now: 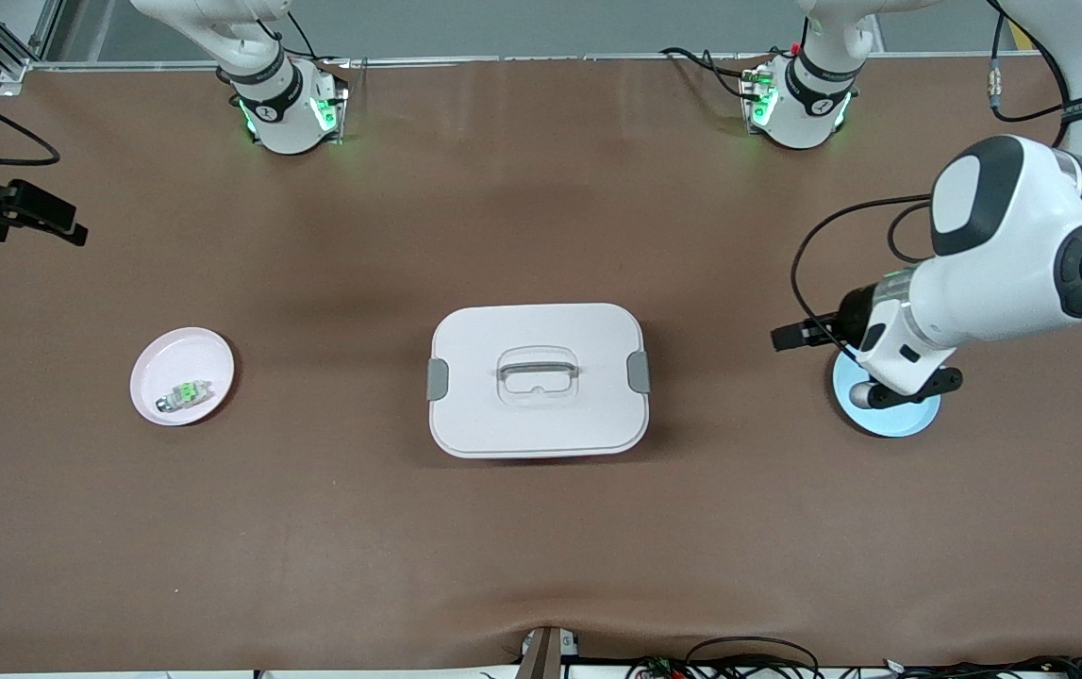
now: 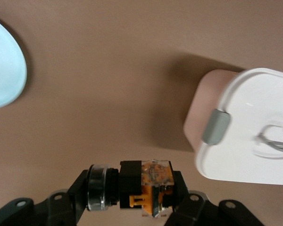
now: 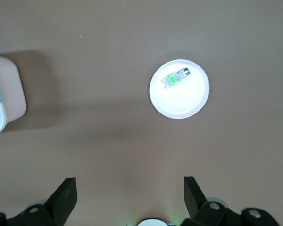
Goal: Transfer orange switch to right arm and place
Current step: 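Carry the switch above the box while the right gripper reaches toward it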
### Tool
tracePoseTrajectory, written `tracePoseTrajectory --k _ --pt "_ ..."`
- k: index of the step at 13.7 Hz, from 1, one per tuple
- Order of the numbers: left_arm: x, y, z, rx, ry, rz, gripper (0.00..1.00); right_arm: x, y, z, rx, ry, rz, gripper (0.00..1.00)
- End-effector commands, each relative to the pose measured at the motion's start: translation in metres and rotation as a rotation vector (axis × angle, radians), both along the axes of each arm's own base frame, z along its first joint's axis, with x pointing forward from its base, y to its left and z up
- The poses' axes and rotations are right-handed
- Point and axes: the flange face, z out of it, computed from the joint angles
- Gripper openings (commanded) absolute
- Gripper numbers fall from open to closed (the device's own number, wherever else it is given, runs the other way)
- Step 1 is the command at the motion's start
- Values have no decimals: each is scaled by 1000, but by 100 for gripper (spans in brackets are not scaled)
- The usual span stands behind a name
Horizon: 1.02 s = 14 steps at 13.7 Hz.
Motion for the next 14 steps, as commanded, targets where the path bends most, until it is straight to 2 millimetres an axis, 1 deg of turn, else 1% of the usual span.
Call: tracePoseTrajectory --k 1,3,5,7,8,9,11,13,14 --pt "-9 -39 33 -38 49 108 0 -1 42 -1 0 19 47 100" --pt "-19 -72 42 -41 87 177 0 -5 79 -3 28 34 -2 100" --pt "-26 -107 41 -46 139 234 0 -11 121 -7 37 47 -40 100" --pt "-33 -141 43 -48 183 298 0 -19 157 -11 93 68 -75 100" --pt "-36 -157 42 -43 205 327 0 -24 176 -16 118 76 -94 100" --pt "-42 -175 41 -36 224 350 0 -34 205 -18 123 57 -92 100" --pt "-52 -203 43 -27 248 412 0 -49 251 -23 133 27 -151 100" --pt "-60 -232 42 -40 253 502 0 -67 296 -37 140 12 -207 100" --pt "-62 -244 39 -46 261 545 0 -76 313 -45 158 -11 -229 100"
